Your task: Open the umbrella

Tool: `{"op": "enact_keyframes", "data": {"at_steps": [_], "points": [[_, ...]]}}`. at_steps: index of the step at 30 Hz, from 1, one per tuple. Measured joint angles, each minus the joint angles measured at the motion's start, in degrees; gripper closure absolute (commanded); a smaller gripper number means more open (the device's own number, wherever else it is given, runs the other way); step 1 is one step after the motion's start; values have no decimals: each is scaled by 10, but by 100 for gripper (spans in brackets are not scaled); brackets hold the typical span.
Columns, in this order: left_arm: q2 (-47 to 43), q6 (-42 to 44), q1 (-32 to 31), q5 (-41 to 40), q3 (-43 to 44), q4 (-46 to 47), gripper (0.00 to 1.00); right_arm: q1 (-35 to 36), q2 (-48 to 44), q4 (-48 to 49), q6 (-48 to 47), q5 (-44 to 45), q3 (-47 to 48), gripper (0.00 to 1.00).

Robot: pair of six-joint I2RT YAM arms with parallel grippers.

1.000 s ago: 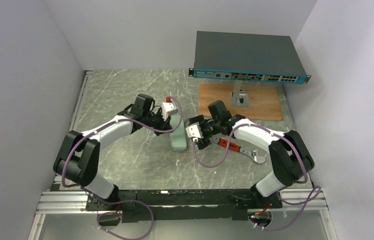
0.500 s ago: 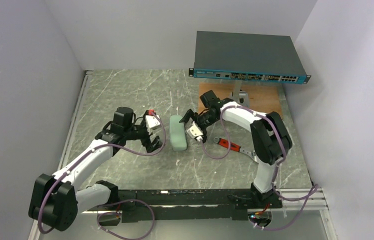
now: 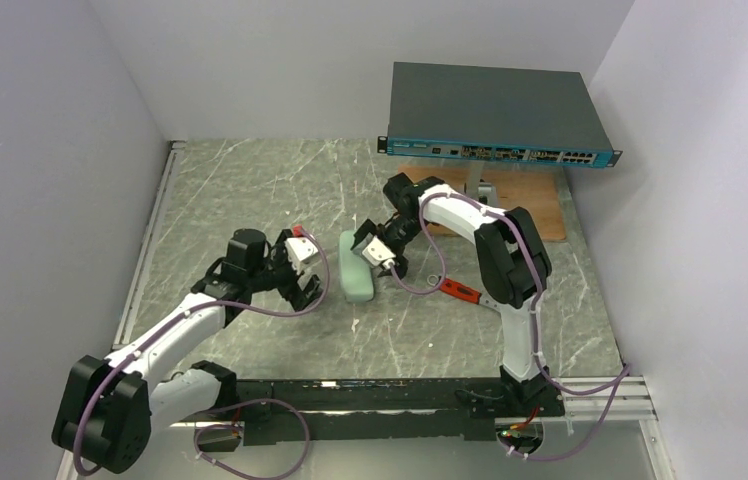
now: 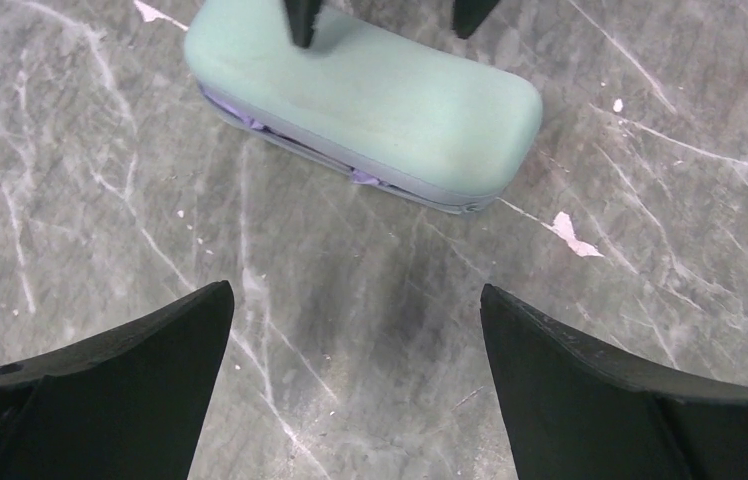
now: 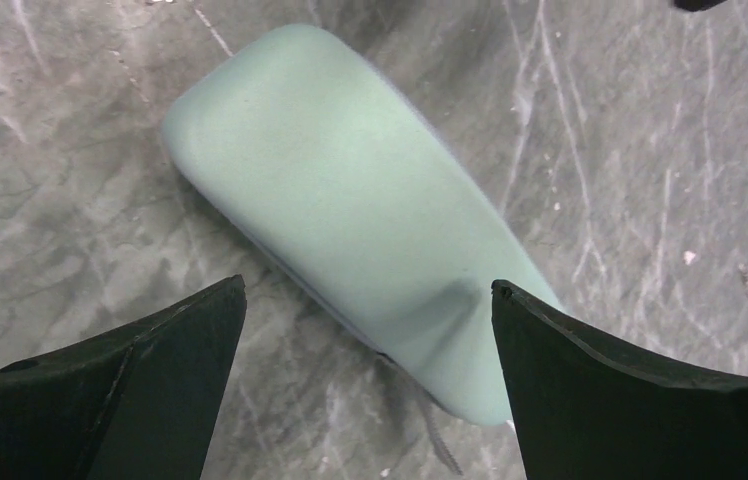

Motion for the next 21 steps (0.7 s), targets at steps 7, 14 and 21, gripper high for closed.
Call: {"op": "enact_keyframes", "data": {"at_steps": [7,14,21], "points": [[8,37,-66,-11,0,-13,0,12,6,-1,-2,10,19,6],[83,-37,-89,-53,45,-15,0,7,-77,21,-2,41,-79,6],[136,-261,-86,-103,124,-12,0,-40,-258,58,96,48,-170,7]]}}
